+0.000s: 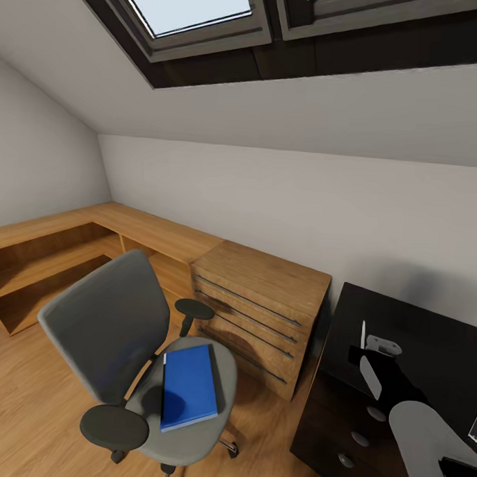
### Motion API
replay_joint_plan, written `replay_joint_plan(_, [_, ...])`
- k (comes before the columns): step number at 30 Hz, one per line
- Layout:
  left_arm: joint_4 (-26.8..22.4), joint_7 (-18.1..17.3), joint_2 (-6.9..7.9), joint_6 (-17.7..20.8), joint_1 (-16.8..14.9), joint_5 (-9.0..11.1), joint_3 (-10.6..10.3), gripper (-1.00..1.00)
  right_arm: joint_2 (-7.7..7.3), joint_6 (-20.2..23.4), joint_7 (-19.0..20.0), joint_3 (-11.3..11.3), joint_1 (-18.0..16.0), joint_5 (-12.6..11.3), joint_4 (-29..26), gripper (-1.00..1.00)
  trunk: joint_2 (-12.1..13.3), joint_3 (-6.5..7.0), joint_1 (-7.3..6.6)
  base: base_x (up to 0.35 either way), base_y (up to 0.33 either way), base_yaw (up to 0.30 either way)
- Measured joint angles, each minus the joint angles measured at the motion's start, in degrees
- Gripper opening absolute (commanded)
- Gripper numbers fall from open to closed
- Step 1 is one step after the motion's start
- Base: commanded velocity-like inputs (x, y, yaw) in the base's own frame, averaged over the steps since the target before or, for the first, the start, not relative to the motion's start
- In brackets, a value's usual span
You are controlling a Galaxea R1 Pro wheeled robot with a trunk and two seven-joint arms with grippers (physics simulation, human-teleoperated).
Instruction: In the bedroom, organize the workspace by keeping the computer under the desk, ensuring the monitor is on the desk, placing the keyboard on the desk next to the monitor, placing the mouse on the desk next to the keyboard, moving the folder from the swivel chair onto the desk next to the mouse, stacking the notebook on top of the folder with the pen on top of the notebook, and positioning the swivel chair next to the desk.
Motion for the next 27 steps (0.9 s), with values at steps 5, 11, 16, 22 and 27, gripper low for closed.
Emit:
replay_joint_plan(5, [-0.3,0.1,0.00,-0.2,0.0,0.1,0.0,1.00,-0.04,-0.6,-0.1,0.0,-1.1,0.0,2.4,-1.00,0.0,0.00,0.00,0.000,0.000,0.000])
replay_joint_plan(11, [-0.7,0.2,-0.08,-0.2,0.0,0.1,0.1,1.00,-0.37,-2.0,-0.1,0.0,-2.2,0.0,4.8,-1.00,-0.8,-0.35,0.43,0.000,0.000,0.000])
replay_joint_plan(16, [-0.8,0.2,-0.49,-0.2,0.0,0.1,0.0,1.00,-0.64,-2.5,-0.1,0.0,-2.4,0.0,5.2,-1.00,-2.8,-1.25,1.53,0.000,0.000,0.000])
replay_joint_plan(22, [-0.8,0.2,-0.73,-0.2,0.0,0.2,0.0,1.00,-0.70,-2.6,-0.1,0.0,-2.5,0.0,5.3,-1.00,-5.2,-2.33,2.85,0.000,0.000,0.000])
replay_joint_plan(27, [-0.8,0.2,-0.78,-0.2,0.0,0.2,0.0,1.00,-0.71,-2.6,-0.2,0.0,-2.5,0.0,5.4,-1.00,-7.2,-3.23,3.95,0.000,0.000,0.000])
